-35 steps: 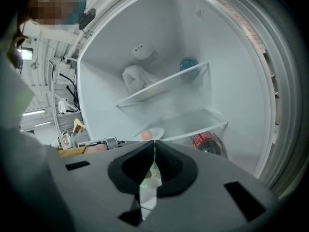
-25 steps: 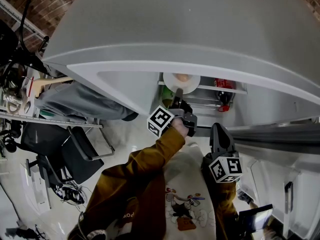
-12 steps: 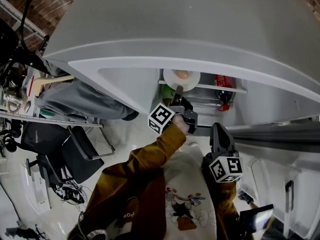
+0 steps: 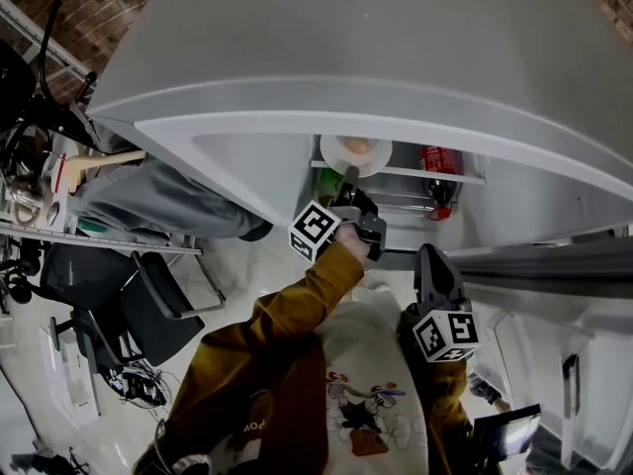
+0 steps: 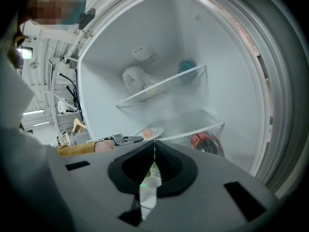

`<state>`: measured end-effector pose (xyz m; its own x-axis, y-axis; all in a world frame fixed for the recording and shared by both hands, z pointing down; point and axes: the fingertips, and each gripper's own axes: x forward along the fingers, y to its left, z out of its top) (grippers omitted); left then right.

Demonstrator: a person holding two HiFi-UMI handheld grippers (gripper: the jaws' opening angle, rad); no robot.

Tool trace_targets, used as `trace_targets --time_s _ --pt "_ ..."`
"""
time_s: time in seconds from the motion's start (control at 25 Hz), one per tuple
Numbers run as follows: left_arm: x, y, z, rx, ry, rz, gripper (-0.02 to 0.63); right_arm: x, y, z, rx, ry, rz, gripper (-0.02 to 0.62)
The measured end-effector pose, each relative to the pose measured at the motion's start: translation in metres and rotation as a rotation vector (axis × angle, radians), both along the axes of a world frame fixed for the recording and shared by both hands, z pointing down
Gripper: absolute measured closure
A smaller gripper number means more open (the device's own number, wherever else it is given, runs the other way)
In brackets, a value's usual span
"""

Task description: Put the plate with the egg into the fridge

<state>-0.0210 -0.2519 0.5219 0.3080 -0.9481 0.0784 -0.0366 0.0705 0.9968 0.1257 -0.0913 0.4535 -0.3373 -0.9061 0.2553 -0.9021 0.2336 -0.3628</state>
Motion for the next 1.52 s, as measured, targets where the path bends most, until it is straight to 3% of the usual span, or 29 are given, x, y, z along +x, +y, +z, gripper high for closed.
trace_targets --time_s 0.24,0.48,1.52 --pt "0.000 0.001 -0.003 0.003 -0.014 0.011 0.576 -0.002 0.001 0.000 0.003 0.000 -0.003 0.589" --pt "-0.001 0.001 -0.008 0.000 -0.029 0.013 0.489 -0.003 0.003 0.000 -0.001 0.000 0.000 0.589" --pt "0.000 0.017 -0.008 -0.023 -0.048 0.058 0.489 -0.008 0.015 0.001 -0.002 -0.008 0.022 0.589"
